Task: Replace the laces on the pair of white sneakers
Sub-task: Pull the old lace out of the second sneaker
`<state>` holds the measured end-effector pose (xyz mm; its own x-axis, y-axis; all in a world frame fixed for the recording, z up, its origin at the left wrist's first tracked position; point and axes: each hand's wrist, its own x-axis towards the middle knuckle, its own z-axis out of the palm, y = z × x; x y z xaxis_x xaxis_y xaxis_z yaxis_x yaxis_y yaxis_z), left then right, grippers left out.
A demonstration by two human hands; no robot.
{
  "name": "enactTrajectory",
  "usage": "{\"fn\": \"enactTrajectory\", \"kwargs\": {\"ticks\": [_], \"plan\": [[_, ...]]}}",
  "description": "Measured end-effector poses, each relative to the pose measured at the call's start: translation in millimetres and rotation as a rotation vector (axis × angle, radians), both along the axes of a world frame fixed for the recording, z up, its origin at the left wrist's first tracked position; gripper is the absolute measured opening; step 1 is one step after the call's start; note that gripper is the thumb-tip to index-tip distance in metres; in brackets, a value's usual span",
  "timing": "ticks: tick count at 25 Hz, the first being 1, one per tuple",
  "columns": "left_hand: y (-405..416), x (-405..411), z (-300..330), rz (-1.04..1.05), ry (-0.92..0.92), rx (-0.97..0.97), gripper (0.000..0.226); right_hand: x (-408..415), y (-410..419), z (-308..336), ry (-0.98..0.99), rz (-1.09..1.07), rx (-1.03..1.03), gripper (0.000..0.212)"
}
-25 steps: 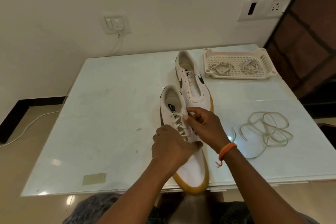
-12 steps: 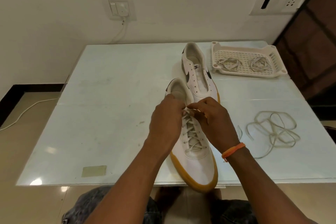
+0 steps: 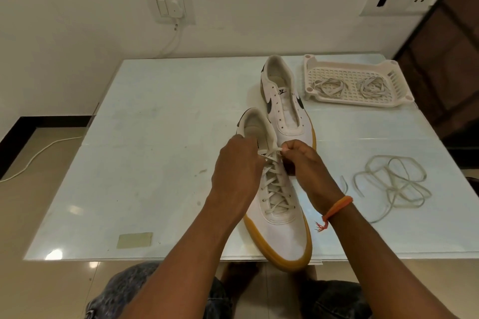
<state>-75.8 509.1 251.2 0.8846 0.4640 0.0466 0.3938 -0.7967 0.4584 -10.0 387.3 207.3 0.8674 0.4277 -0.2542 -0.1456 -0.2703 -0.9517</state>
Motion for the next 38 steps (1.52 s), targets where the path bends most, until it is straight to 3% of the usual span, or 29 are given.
{"fn": "enactTrajectory", "kwargs": {"ticks": [3, 5, 7, 10, 13, 15, 17, 19, 21, 24, 26, 28, 30, 32, 35, 38], "plan": [[3.3, -0.8, -2.8, 0.044, 0.021, -0.044, 0.012, -2.8, -1.0, -5.1, -0.46, 0.164, -0.235, 0.019], [9.1, 4.3, -0.4, 0.076, 0.081, -0.192, 0.018, 0.6, -4.5, -9.3, -0.589, 0.218, -0.28, 0.022], [15.1, 9.0, 9.3, 0.118, 0.12, -0.455, 0.018, 5.5, -9.5, -11.6, -0.615, 0.244, -0.32, 0.025], [19.9, 6.0, 26.6, 0.294, -0.002, -0.964, 0.011, 6.4, -12.0, -8.1, -0.616, 0.265, -0.362, 0.032], [31.2, 0.7, 28.8, 0.394, -0.176, -1.302, 0.019, 5.0, -11.3, -3.7, -0.633, 0.246, -0.344, 0.022], [44.5, -0.8, 30.0, 0.572, -0.319, -1.419, 0.019, 3.5, -11.2, -1.6, -0.614, 0.236, -0.305, 0.021], [60.2, -2.6, 31.0, 0.735, -0.469, -1.374, 0.01, 2.9, -11.8, 0.4, -0.614, 0.239, -0.298, 0.022], [68.3, -4.5, 32.2, 0.785, -0.469, -1.252, 0.014, 4.6, -14.0, 1.7, -0.596, 0.253, -0.286, 0.017], [68.2, -2.7, 28.9, 0.744, -0.328, -1.158, 0.027, 7.7, -16.7, 4.9, -0.444, 0.245, -0.215, 0.011], [56.3, 4.7, 13.6, 0.637, -0.021, -0.964, 0.064, 13.3, -21.0, 13.1, 0.0, 0.092, 0.125, 0.014], [44.4, 6.5, 7.6, 0.513, 0.16, -0.708, 0.081, 17.8, -25.7, 21.3, 0.134, -0.047, 0.288, 0.019], [34.0, 5.8, 5.7, 0.291, 0.199, -0.331, 0.069, 22.9, -31.4, 27.2, 0.215, -0.159, 0.394, 0.029], [27.9, 3.1, 6.6, -0.02, 0.109, -0.085, 0.049, 29.1, -40.1, 29.4, 0.302, -0.244, 0.463, 0.038], [22.4, -0.4, 7.0, -0.211, 0.102, -0.002, 0.041, 35.5, -50.6, 31.6, 0.33, -0.312, 0.444, 0.042], [20.3, -3.1, 3.7, -0.268, 0.122, 0.064, 0.032, 44.5, -65.3, 37.3, 0.339, -0.452, 0.32, 0.042], [21.0, -2.8, 1.0, -0.276, 0.095, 0.078, 0.029, 48.1, -78.9, 38.5, 0.228, -0.533, -0.04, 0.034]]}}
